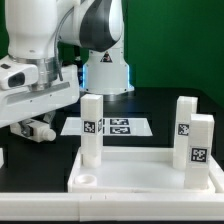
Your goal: Assemble desk
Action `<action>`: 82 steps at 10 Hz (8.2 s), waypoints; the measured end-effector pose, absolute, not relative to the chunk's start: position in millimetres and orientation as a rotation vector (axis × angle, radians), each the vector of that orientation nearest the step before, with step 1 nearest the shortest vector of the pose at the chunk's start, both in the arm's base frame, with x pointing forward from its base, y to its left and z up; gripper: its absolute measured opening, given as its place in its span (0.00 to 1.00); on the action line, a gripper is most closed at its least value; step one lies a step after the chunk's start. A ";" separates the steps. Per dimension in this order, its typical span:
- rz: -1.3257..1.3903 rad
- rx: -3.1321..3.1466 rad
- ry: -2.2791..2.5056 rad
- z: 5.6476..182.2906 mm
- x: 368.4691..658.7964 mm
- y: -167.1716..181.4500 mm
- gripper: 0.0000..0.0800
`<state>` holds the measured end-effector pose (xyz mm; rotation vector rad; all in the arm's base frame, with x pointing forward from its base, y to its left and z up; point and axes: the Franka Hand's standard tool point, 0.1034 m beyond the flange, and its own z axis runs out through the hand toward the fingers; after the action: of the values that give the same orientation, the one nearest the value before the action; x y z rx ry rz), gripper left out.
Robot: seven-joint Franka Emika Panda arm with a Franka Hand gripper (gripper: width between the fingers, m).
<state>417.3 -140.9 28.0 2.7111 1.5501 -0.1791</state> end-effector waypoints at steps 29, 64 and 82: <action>-0.454 2.217 2.178 49.7 415.5 -142.5 0.81; -1.826 2.721 -1.107 14.3 397.3 -171.4 0.69; -0.159 3.232 -0.647 151.0 535.1 -161.6 0.36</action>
Offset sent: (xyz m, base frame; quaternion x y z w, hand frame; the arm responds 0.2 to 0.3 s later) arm 0.0000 0.0000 0.0000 0.0000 0.0000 -0.1938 0.9810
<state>535.1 -161.6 151.0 3.2324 -0.6470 -0.1593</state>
